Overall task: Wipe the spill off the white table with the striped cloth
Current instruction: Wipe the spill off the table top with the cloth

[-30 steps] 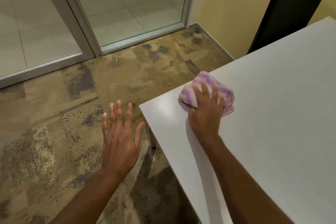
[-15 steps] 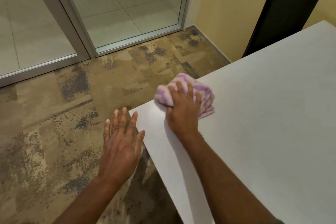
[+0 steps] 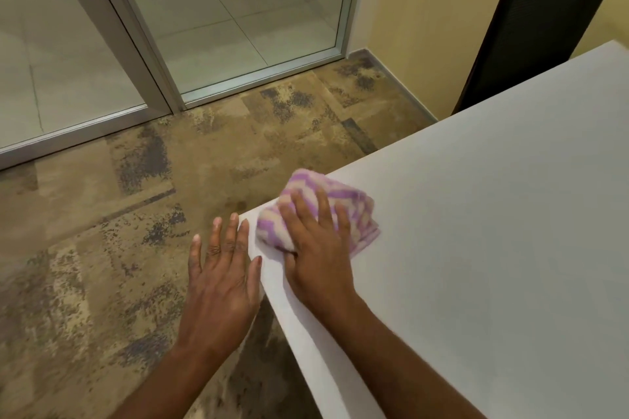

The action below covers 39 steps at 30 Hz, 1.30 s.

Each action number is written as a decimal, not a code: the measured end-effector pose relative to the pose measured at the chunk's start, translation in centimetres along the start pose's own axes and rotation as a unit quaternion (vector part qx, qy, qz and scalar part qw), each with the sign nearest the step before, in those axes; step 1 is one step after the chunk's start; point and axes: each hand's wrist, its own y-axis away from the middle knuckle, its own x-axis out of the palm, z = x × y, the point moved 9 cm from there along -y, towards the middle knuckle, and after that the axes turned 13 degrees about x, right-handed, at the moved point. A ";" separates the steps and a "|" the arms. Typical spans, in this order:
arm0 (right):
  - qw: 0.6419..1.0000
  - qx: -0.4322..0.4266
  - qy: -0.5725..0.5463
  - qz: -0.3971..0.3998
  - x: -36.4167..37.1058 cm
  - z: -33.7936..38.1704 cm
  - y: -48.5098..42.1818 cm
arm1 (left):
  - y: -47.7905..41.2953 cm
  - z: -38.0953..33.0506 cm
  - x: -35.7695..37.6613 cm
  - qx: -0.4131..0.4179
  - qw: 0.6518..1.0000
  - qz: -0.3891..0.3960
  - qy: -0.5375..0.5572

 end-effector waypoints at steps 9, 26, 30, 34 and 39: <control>0.978 0.208 0.007 -0.030 -3.4 -15.0 -12.5 | 0.3 0.1 0.3 -0.017 1.000 -0.002 0.026; 0.980 0.190 0.033 -0.050 -4.8 -9.0 8.1 | 0.0 0.2 -0.4 -0.039 0.995 0.000 0.093; 0.995 0.101 0.001 -0.012 -2.0 -1.6 7.6 | -0.1 0.3 -1.0 -0.022 0.994 -0.009 0.104; 0.998 0.041 -0.045 0.025 -0.8 0.4 2.3 | 0.6 0.5 -1.4 -0.009 0.993 -0.011 0.116; 0.979 0.204 -0.018 -0.019 -2.4 -7.6 -2.4 | 2.1 1.2 -2.6 -0.025 0.990 -0.029 0.139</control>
